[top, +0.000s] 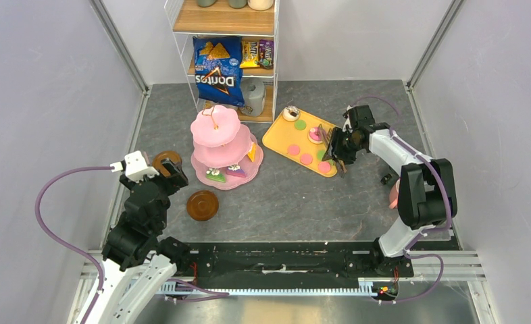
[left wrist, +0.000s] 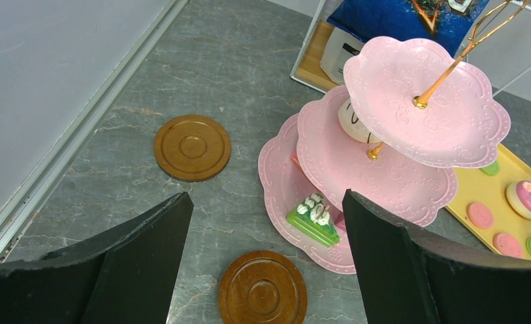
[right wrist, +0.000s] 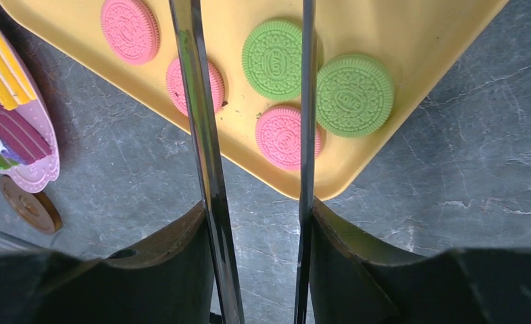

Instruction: Serve the afternoon tea

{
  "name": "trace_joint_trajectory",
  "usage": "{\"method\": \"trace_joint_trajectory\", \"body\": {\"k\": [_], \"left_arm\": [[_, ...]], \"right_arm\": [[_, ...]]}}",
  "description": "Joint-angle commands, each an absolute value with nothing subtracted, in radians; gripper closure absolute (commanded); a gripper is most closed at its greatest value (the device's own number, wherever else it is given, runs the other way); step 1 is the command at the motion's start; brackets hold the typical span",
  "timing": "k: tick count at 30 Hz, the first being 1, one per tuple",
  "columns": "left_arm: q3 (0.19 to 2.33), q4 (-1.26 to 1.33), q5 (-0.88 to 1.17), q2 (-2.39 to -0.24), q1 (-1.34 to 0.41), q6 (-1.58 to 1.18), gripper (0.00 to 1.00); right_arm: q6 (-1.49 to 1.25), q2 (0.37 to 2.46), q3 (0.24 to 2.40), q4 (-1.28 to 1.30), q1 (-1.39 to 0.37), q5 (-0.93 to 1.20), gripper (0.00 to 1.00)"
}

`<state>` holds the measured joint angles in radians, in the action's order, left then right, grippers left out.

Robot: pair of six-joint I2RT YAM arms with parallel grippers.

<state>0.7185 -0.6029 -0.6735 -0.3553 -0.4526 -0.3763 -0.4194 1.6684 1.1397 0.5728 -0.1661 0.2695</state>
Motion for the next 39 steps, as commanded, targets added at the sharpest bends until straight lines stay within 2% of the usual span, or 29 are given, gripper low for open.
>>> {"method": "trace_joint_trajectory", "body": {"k": [1,15,25,33,39], "left_arm": [[0.715,-0.574,-0.668,-0.365,-0.446,-0.396,0.1],[0.715,-0.571,-0.667,-0.367,-0.445,-0.396,0.1],[0.716,-0.571,-0.668,-0.37,-0.445,-0.394,0.1],[0.715,-0.572,-0.67,-0.37,-0.445,-0.394,0.1],[0.715,-0.572,-0.67,-0.367,-0.446,-0.394,0.1]], "right_arm": [[-0.438,1.677,1.135,0.534,-0.15,0.34,0.48],[-0.428,1.551,1.115,0.555,-0.146,0.285,0.59],[-0.415,1.458,1.143,0.595,-0.159,0.267,0.61],[-0.431,1.411,1.204,0.612,-0.258,0.255,0.61],[-0.448,1.43,1.287,0.616,-0.397,0.218,0.61]]}}
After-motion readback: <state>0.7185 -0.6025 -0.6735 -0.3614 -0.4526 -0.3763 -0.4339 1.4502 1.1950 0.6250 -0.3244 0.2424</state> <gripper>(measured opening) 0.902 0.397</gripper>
